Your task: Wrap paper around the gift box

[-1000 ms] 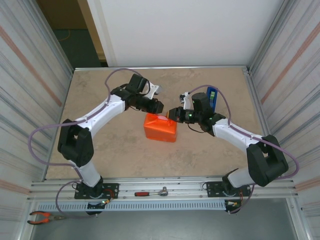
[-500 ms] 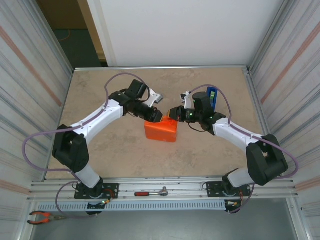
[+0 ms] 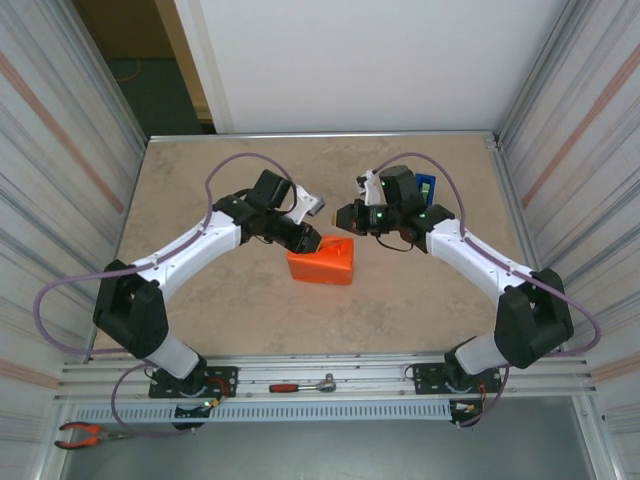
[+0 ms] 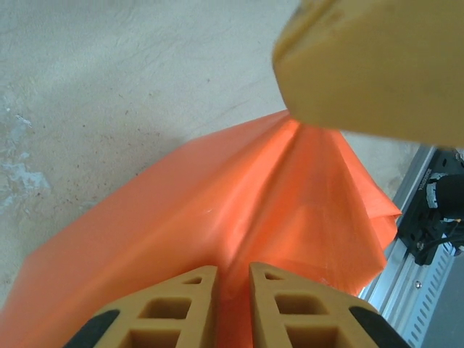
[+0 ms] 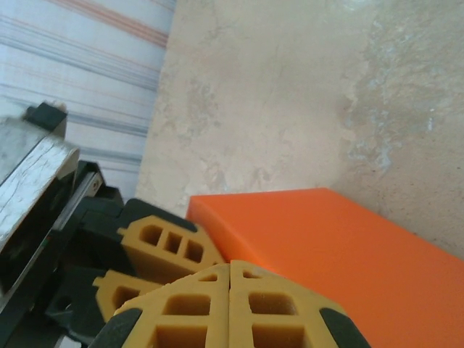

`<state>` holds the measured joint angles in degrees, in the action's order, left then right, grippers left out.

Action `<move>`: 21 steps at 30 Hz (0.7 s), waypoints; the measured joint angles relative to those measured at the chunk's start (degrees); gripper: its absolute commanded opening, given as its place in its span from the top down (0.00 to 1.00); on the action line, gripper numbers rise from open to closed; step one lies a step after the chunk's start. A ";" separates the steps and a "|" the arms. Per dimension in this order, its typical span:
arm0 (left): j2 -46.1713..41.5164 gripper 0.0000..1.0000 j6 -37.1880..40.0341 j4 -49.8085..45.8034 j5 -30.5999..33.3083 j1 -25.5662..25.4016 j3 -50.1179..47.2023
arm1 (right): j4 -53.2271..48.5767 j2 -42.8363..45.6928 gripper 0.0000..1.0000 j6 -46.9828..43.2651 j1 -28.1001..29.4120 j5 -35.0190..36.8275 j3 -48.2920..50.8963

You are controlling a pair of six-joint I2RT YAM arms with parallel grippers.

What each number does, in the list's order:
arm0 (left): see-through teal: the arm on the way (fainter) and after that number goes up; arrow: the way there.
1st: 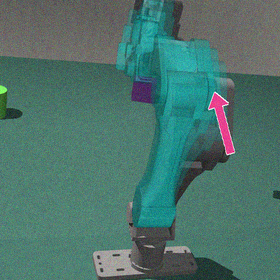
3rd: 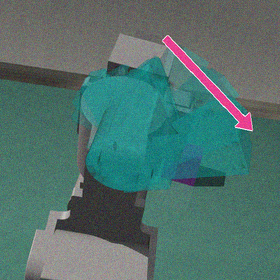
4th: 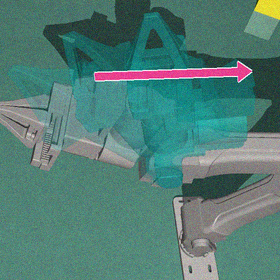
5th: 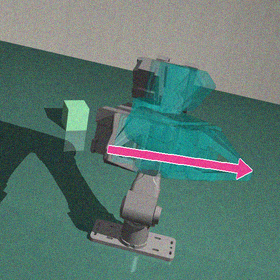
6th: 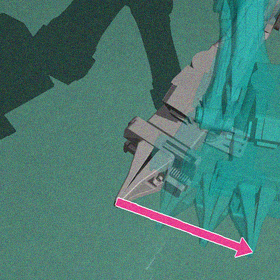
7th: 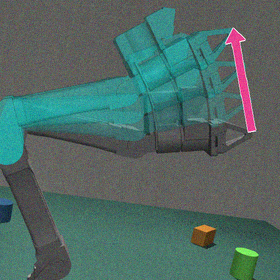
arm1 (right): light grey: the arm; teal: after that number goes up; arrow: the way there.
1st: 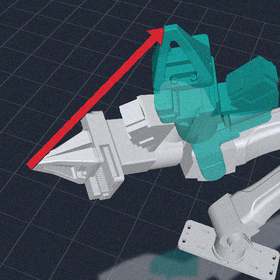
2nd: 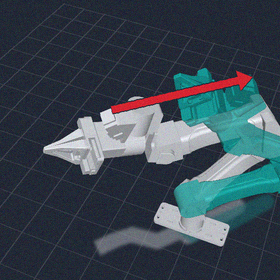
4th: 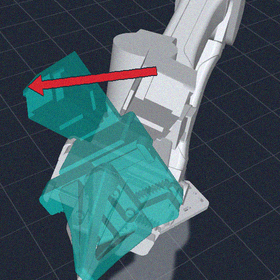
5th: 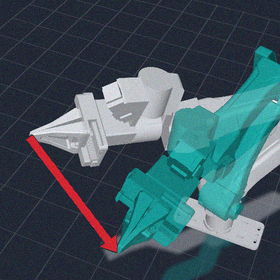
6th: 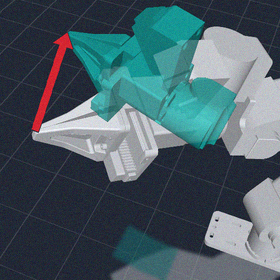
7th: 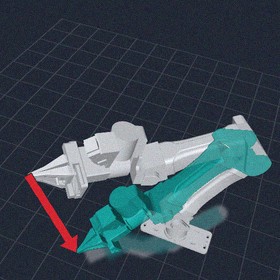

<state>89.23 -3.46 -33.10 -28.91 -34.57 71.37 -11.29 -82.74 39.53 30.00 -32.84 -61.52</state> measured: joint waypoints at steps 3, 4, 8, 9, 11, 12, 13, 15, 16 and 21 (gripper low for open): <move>-0.02 0.81 -0.42 1.22 0.13 0.00 -0.44 | -2.16 0.17 1.00 -0.20 2.16 0.57 0.02; -0.04 0.81 -0.48 1.70 0.24 0.00 -0.63 | -2.82 0.17 1.00 -0.20 2.95 0.90 0.09; -0.07 0.82 -0.94 2.51 0.44 0.09 -0.90 | -4.50 0.72 1.00 -0.74 5.53 2.12 1.64; -0.07 0.82 -1.11 2.62 0.42 0.17 -0.92 | -5.03 1.03 1.00 -0.90 6.03 2.54 2.49; -0.07 0.81 -1.75 2.89 -0.26 0.57 -1.03 | -5.60 1.55 1.00 -1.09 6.80 3.04 4.26; -0.07 0.80 -2.19 2.73 -1.11 1.01 -1.03 | -5.14 2.08 1.00 -1.25 6.88 3.08 4.81; -0.07 0.78 -2.73 2.93 -2.05 1.53 -1.03 | -4.94 2.71 1.00 -1.40 6.93 3.34 5.40; -0.04 0.74 -3.63 2.82 -4.42 2.47 -0.94 | -3.85 3.65 1.00 -1.49 6.99 3.45 6.69; -0.04 0.73 -4.02 2.34 -5.18 2.99 -0.59 | -3.50 4.00 1.00 -1.51 7.08 3.50 7.13; 0.00 0.72 -4.24 -1.46 -8.02 4.94 4.22 | -2.23 4.68 1.00 -1.51 7.13 3.50 8.17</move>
<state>89.23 -7.70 -34.57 -36.93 -29.63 75.59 -13.52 -78.06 38.02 37.12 -29.34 -53.34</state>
